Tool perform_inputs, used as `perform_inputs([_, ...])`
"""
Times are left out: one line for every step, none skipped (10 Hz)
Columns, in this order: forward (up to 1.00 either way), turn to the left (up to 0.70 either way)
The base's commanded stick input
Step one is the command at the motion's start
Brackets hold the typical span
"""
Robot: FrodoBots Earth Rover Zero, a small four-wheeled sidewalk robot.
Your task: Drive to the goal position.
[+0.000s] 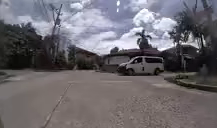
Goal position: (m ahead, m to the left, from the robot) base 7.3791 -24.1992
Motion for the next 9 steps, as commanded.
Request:
perform_inputs([0.5, 0.0])
perform_inputs([0.5, 0.0])
perform_inputs([0.5, 0.0])
perform_inputs([0.5, 0.0])
perform_inputs([0.5, 0.0])
perform_inputs([0.5, 0.0])
perform_inputs([0.5, 0.0])
perform_inputs([0.5, 0.0])
perform_inputs([0.5, 0.0])
